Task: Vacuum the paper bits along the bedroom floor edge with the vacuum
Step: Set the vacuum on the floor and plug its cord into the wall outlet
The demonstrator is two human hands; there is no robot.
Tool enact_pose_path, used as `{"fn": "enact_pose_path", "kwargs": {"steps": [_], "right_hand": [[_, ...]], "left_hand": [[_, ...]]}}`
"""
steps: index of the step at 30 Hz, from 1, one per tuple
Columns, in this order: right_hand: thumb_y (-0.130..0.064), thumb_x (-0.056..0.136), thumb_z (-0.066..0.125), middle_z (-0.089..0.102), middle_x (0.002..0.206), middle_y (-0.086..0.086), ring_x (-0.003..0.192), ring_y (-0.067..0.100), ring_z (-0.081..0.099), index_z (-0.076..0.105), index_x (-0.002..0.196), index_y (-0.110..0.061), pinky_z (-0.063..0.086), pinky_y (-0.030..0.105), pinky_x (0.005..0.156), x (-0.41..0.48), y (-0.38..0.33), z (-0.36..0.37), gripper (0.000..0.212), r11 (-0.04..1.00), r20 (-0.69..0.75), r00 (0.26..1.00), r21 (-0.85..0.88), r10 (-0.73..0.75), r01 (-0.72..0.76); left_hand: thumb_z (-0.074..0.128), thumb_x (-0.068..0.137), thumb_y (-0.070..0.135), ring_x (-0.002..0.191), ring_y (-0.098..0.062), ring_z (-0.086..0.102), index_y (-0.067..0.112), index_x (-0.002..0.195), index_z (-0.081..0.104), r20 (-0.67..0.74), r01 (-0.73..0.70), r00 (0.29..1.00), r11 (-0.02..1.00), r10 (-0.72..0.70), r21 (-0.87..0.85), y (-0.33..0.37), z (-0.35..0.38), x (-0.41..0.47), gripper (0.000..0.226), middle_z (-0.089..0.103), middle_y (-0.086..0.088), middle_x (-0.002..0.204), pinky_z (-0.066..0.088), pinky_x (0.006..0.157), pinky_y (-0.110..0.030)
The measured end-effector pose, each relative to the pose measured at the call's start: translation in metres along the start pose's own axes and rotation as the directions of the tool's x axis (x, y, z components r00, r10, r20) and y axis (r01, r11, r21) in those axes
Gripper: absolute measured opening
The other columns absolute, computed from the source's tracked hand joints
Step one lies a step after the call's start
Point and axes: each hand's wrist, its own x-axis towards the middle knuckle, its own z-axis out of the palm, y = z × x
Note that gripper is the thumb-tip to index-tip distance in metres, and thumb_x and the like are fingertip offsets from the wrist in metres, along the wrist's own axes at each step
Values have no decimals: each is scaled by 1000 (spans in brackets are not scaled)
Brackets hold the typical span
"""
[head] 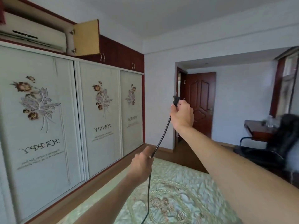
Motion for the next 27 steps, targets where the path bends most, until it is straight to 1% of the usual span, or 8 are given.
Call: {"fn": "enact_pose_path", "kwargs": {"steps": [3, 5, 7, 10, 14, 19, 22, 27], "right_hand": [[-31, 98, 56, 72, 92, 6, 91, 29, 68, 60, 104, -17, 54, 38, 76, 19, 20, -48, 17, 999, -78, 997, -45, -1, -2], [-31, 98, 55, 71, 90, 5, 90, 28, 67, 60, 103, -15, 53, 38, 76, 25, 31, -83, 17, 995, -118, 993, -104, -7, -6], [-29, 100, 54, 69, 91, 6, 88, 27, 64, 60, 105, -12, 48, 34, 71, 27, 43, -118, 19, 982, -158, 987, -186, -19, -11], [-29, 100, 52, 68, 86, 8, 81, 27, 61, 60, 106, -11, 47, 34, 68, 25, 59, -172, 21, 950, -228, 973, -310, -43, -31], [-27, 99, 54, 68, 80, 8, 80, 27, 63, 63, 115, -11, 54, 40, 78, 7, 72, -246, 24, 906, -353, 935, -407, -38, -116], [-28, 98, 55, 72, 78, 7, 79, 29, 68, 67, 107, -14, 54, 38, 73, -34, 79, -333, 21, 841, -516, 857, -470, -15, -268], [-28, 98, 54, 72, 77, 7, 79, 28, 68, 68, 109, -15, 53, 36, 73, -74, 78, -384, 22, 780, -603, 798, -497, 4, -379], [-30, 96, 54, 73, 81, 8, 84, 31, 68, 67, 109, -17, 55, 42, 79, -140, 57, -481, 22, 679, -747, 665, -497, -17, -541]], "left_hand": [[49, 96, 7, 72, -33, 61, 18, 86, 45, 41, -91, 995, 994, 93, -52, 44, 32, 12, 15, 63, -9, 77, 50, 66, -47], [50, 96, 8, 67, -27, 54, 25, 78, 38, 73, -140, 986, 986, 147, -86, 70, 54, 17, 28, 58, -4, 73, 45, 63, -40], [53, 97, 12, 67, -25, 54, 27, 79, 39, 152, -185, 967, 973, 205, -135, 92, 78, 21, 27, 57, -1, 72, 46, 64, -36], [56, 96, 21, 74, -28, 65, 24, 90, 47, 250, -281, 910, 935, 332, -217, 130, 111, 23, 12, 64, -5, 80, 54, 69, -39], [57, 96, 18, 68, -22, 60, 24, 90, 50, 338, -371, 803, 856, 490, -359, 181, 150, 8, 11, 61, 0, 76, 51, 68, -35], [58, 93, 7, 59, -17, 44, 36, 71, 45, 410, -344, 622, 703, 667, -623, 236, 198, -30, 39, 47, 0, 63, 42, 59, -33], [60, 94, 10, 53, -12, 52, 34, 73, 42, 464, -326, 459, 629, 758, -705, 273, 215, -68, 37, 57, 9, 54, 44, 58, -28], [57, 97, 7, 54, -27, 63, 37, 71, 49, 507, -132, 258, 550, 822, -824, 341, 230, -142, 40, 61, 0, 65, 44, 49, -27]]}}
